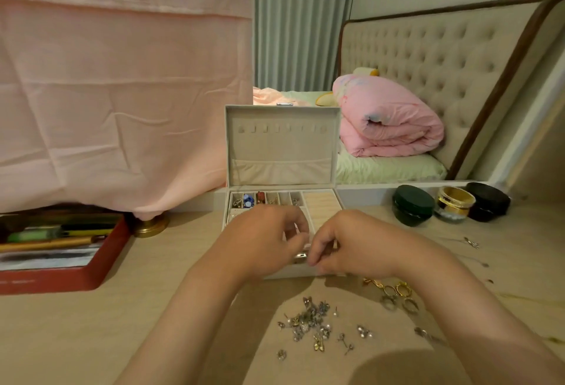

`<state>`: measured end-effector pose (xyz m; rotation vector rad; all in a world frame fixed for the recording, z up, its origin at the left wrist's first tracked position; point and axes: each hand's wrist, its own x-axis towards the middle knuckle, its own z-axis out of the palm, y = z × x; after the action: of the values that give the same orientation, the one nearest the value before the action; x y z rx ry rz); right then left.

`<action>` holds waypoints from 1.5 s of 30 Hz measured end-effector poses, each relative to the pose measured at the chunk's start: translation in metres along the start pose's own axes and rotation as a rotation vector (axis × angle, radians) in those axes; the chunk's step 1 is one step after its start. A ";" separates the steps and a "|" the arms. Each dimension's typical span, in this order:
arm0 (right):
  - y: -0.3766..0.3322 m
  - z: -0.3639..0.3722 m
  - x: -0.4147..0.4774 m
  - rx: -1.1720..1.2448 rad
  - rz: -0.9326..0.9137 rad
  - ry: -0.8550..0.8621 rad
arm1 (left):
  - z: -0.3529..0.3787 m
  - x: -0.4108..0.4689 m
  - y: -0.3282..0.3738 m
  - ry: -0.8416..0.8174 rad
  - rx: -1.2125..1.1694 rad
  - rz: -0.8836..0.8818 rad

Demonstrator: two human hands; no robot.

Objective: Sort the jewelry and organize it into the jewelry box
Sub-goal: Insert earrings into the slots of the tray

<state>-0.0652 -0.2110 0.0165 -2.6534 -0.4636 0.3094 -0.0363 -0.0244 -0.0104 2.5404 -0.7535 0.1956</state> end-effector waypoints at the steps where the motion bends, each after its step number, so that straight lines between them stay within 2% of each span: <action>1: -0.001 0.004 -0.004 -0.017 0.012 -0.051 | 0.003 -0.006 0.004 -0.039 0.002 0.001; 4: 0.000 0.017 -0.012 -0.075 0.047 -0.111 | 0.010 -0.024 0.010 -0.109 0.038 0.014; 7: 0.004 0.029 -0.015 -0.113 0.077 -0.112 | 0.016 -0.040 0.013 -0.086 0.158 0.058; 9: 0.006 0.037 -0.013 -0.178 0.057 -0.101 | 0.021 -0.047 0.012 -0.086 0.104 0.023; 13: 0.009 0.047 -0.008 -0.151 0.044 -0.064 | 0.033 -0.052 0.006 -0.206 0.052 -0.052; 16: 0.013 0.040 -0.010 -0.076 0.040 -0.042 | 0.034 -0.052 0.003 -0.178 -0.033 -0.090; 20: 0.018 0.026 -0.013 0.196 -0.004 -0.001 | 0.034 -0.051 0.004 -0.055 -0.261 -0.161; 23: 0.015 0.017 -0.015 0.508 -0.033 0.055 | 0.033 -0.051 0.014 0.005 -0.628 -0.215; 25: 0.012 0.014 -0.017 0.619 -0.053 0.092 | 0.031 -0.051 0.020 0.043 -0.856 -0.278; 29: 0.006 0.014 -0.020 0.725 -0.088 0.160 | 0.030 -0.049 0.018 0.137 -0.977 -0.299; 35: 0.001 0.018 -0.016 0.714 -0.082 0.243 | 0.025 -0.046 0.014 0.170 -0.970 -0.291; 38: 0.001 0.021 -0.013 0.653 -0.062 0.310 | 0.020 -0.044 0.010 0.201 -0.913 -0.254; 41: -0.002 0.025 -0.009 0.706 -0.087 0.350 | 0.015 -0.041 0.003 0.210 -0.814 -0.217; 45: -0.010 0.020 -0.003 0.557 -0.136 0.356 | 0.010 -0.037 -0.007 0.219 -0.728 -0.204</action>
<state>-0.0766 -0.1965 0.0033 -2.0610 -0.3723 -0.0729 -0.0632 -0.0070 -0.0318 1.8456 -0.3767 0.1011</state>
